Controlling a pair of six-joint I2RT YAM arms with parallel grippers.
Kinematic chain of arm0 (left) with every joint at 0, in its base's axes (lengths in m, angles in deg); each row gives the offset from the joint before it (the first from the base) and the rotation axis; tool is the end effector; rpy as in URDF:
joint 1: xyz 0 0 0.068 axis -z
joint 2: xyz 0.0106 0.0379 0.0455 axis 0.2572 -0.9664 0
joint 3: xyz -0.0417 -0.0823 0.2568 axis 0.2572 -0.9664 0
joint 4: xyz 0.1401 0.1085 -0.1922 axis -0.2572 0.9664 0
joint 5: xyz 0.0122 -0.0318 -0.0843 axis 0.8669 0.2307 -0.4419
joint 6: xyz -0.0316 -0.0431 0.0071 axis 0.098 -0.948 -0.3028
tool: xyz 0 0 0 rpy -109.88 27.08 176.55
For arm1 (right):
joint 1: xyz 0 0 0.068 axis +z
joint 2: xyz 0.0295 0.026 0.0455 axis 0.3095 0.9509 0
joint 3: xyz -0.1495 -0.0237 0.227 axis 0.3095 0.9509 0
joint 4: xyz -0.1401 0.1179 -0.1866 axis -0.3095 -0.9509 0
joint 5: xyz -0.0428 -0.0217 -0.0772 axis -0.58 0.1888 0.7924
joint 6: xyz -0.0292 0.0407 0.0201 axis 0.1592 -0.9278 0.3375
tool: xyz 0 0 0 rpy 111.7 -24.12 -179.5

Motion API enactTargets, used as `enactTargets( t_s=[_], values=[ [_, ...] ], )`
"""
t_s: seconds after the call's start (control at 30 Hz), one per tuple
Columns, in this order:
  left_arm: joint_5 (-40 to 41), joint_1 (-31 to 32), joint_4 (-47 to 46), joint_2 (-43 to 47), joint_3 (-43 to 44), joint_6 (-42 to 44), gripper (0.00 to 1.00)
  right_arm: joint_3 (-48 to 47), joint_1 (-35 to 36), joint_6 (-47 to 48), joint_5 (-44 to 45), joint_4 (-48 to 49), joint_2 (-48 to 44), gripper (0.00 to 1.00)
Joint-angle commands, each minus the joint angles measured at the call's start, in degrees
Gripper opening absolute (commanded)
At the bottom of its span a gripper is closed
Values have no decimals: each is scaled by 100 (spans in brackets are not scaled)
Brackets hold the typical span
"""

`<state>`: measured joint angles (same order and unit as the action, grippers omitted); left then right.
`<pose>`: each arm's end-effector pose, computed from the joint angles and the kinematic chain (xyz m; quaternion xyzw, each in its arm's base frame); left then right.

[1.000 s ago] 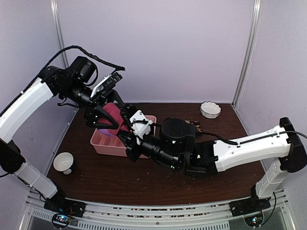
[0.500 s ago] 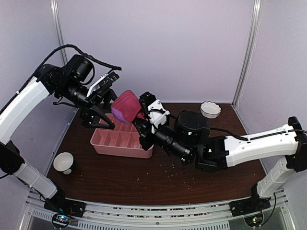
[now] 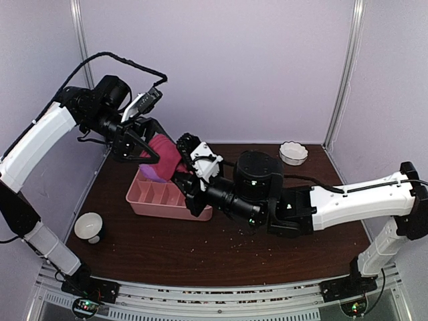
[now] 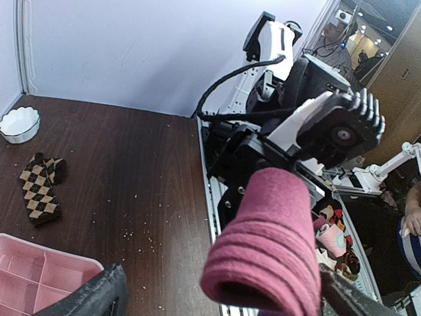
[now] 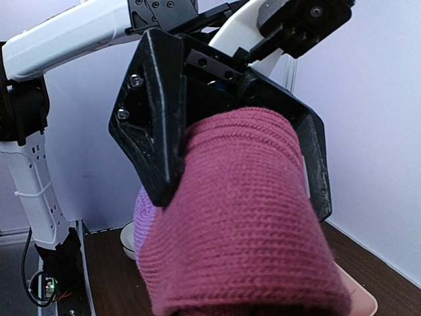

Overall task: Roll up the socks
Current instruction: Pass from the right arm to the left

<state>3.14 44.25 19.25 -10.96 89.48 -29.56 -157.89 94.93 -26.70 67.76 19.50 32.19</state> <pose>0.2256 -0.1644 0.4254 0.5136 0.6318 -0.5356 0.2242 0.0945 0.3746 0.3537 -0.3953 0.5657 0.3683 0.6230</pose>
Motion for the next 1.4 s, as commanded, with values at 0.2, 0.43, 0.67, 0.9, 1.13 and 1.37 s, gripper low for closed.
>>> enactTargets(
  t_s=[0.2, 0.43, 0.67, 0.9, 1.13, 1.37],
  values=[
    [-757, 65, 242, 41, -170, 330, 97, -548, 49, 37, -530, -523, 294, 0],
    [-1178, 87, 476, 64, -155, 516, 98, -447, 38, 83, -318, -595, 241, 0],
    [-934, 87, -318, 100, -632, -396, 98, -464, 39, 281, -231, -622, 156, 0],
    [-1109, 54, -989, 292, -1098, -995, 98, -410, 45, 413, -117, -654, 76, 0],
    [-971, 58, -608, 409, -952, -397, 78, -370, -15, 170, -251, -463, 19, 0],
    [-975, 64, -135, 437, -930, 213, 42, -254, -87, -120, -520, -283, -133, 0]
  ],
)
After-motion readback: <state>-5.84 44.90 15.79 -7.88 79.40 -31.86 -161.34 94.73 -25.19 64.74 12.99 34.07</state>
